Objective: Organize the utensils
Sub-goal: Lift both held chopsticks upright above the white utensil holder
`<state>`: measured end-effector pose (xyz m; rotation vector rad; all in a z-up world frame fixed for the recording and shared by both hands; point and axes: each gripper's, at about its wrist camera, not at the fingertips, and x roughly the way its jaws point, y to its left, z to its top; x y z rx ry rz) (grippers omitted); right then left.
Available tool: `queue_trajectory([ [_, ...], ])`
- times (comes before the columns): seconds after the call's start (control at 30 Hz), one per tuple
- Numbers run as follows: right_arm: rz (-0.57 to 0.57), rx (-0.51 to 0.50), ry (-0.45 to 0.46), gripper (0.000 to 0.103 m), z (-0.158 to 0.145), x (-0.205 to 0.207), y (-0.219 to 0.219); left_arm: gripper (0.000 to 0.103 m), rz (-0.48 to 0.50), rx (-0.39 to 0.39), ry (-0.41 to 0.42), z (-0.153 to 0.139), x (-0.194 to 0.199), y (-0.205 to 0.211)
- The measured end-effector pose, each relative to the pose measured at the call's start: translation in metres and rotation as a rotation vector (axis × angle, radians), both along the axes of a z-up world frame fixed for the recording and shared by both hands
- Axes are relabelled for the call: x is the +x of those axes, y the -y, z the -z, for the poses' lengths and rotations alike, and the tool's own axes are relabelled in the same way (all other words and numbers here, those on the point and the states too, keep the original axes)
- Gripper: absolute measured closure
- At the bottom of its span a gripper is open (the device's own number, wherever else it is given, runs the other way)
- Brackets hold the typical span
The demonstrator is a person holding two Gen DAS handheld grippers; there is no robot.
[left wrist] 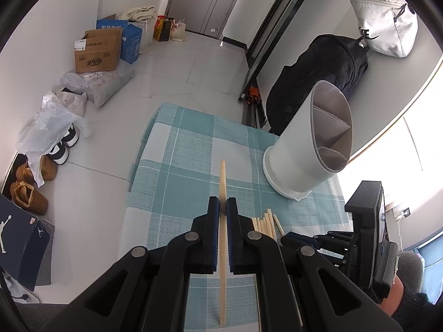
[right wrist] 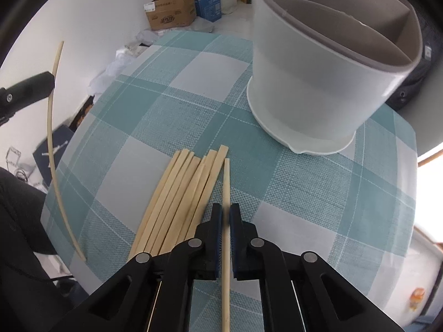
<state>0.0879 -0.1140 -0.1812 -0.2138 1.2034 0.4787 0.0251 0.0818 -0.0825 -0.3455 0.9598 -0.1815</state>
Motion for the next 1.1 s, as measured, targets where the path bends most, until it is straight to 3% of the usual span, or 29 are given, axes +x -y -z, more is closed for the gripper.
queue_trajectory([
  [0.13,0.066,0.113,0.027,0.098,-0.013,-0.001,0.027,0.102,0.007,0.005,0.006,-0.001,-0.002,0.001],
  [0.43,0.126,0.389,0.260,0.099,-0.076,-0.032,0.076,0.102,0.077,0.016,0.083,-0.025,-0.014,0.014],
  [1.1,0.119,0.538,0.489,0.099,-0.119,-0.047,0.065,0.102,0.183,0.097,0.177,-0.066,-0.007,0.055],
])
